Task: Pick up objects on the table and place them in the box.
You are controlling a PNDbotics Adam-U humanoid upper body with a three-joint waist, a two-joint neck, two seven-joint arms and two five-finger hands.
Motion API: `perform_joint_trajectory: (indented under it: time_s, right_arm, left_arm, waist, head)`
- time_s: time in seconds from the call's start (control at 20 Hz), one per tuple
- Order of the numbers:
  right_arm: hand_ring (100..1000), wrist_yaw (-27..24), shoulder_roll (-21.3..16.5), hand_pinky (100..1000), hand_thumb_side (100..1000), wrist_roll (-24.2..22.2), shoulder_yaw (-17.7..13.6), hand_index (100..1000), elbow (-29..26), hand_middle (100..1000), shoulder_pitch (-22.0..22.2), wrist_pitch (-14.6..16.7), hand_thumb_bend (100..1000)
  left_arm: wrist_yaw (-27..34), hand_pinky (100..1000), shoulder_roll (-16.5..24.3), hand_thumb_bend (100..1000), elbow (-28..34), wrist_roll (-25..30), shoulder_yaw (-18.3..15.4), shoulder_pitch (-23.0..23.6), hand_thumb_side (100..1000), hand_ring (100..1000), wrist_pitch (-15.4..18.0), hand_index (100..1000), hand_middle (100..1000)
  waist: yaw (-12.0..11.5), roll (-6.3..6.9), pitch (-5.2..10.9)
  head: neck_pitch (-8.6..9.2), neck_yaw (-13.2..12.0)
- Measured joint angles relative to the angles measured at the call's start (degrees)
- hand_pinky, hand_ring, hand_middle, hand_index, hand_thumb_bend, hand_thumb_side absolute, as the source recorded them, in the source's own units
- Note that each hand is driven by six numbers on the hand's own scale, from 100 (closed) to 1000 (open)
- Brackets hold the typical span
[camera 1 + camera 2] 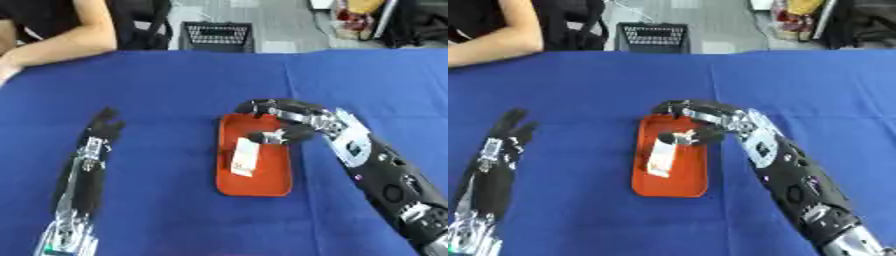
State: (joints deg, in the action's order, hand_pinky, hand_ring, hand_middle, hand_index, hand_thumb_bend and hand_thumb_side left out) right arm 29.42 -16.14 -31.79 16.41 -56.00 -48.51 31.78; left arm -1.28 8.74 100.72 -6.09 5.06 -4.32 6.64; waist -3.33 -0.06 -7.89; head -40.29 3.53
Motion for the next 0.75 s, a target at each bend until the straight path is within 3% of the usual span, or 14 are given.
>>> perform_joint_trajectory:
  time_s: [0.4,0.75]
  right_arm:
    - [900,-2.5,-1.6,814,972,0.0,-0.1,982,-3.0,922,0.6,0.0,369]
    - [892,-11.2,-9.7,815,954,0.0,-1.9,977,-13.3,917,4.6,0.0,353]
  left_arm:
    - [0.0,1000,0.0,300,0.0,0.0,0.0,0.0,1000,931,0.0,998,989]
    - [0.0,1000,0.0,297,-0.1,-0.1,0.0,0.0,1000,933,0.0,997,990]
  waist:
    - [0.2,-0.01,0.00]
    - [1.0,-0.17,0.00]
  head:
    - [0.05,0.0]
    - [0.08,-0.6]
